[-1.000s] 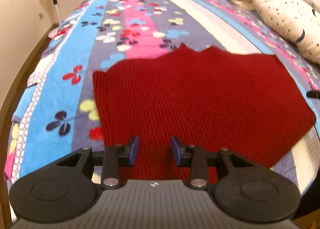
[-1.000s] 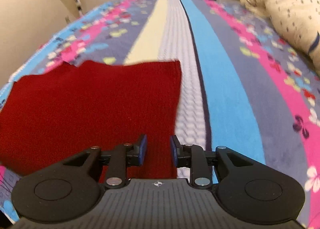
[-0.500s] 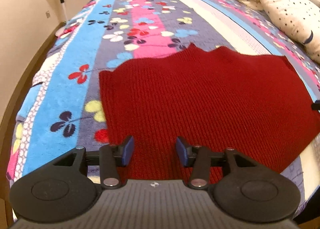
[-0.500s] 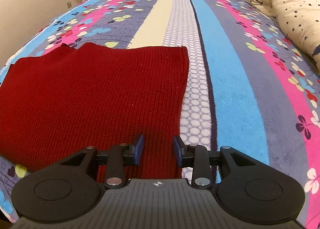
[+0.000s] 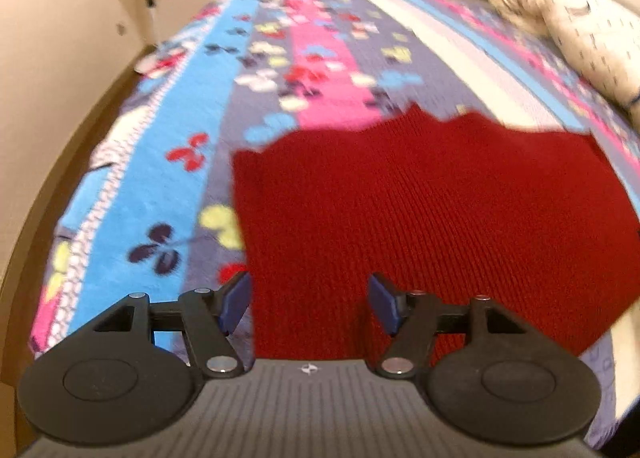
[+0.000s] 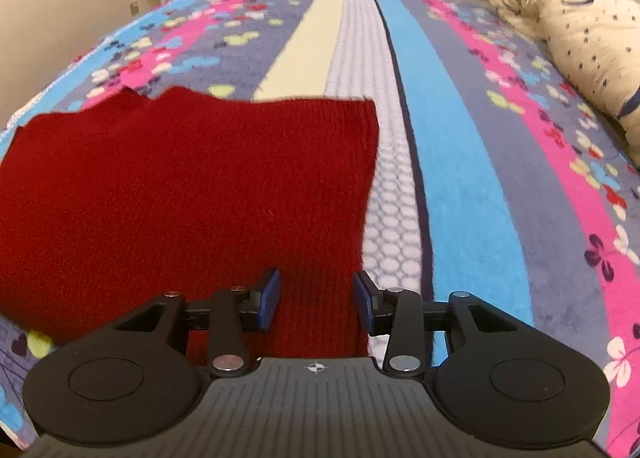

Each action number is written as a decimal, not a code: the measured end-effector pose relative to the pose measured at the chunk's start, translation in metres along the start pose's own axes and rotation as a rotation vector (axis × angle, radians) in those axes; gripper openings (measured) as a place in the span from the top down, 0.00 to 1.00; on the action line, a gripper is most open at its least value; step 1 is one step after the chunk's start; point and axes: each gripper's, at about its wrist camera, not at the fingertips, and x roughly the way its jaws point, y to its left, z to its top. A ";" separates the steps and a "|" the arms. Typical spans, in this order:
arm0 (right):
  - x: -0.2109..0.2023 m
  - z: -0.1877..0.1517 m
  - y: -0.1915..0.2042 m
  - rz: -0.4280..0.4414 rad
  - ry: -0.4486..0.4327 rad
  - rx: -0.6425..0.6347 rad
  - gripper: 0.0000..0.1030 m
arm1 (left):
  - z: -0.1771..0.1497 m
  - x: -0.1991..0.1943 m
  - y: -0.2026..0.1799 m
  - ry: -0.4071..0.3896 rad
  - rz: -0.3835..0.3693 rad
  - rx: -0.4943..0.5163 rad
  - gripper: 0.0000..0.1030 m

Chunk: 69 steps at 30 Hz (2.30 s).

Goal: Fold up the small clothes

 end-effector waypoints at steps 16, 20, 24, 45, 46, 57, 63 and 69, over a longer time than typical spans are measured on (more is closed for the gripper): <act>-0.072 0.002 0.179 0.309 -0.248 -0.064 0.87 | -0.007 -0.031 0.095 0.017 0.115 -0.274 0.31; -0.064 -0.007 0.249 0.368 -0.216 -0.162 0.69 | -0.008 -0.032 0.105 0.023 0.109 -0.294 0.32; -0.062 -0.019 0.303 0.425 -0.182 -0.282 0.57 | -0.007 -0.033 0.109 0.021 0.088 -0.310 0.32; -0.030 -0.033 0.394 0.284 -0.225 -0.632 0.82 | 0.002 0.010 0.135 0.163 -0.225 -0.545 0.31; -0.039 -0.029 0.386 0.292 -0.245 -0.585 0.83 | 0.005 0.018 0.131 0.180 -0.248 -0.554 0.30; -0.069 -0.020 0.356 0.294 -0.331 -0.419 0.84 | 0.035 0.088 0.087 0.289 -0.533 -0.620 0.18; -0.073 -0.020 0.356 0.285 -0.335 -0.418 0.84 | 0.042 0.111 0.070 0.305 -0.550 -0.560 0.35; -0.075 -0.021 0.366 0.282 -0.326 -0.439 0.85 | 0.044 0.110 0.067 0.274 -0.561 -0.520 0.67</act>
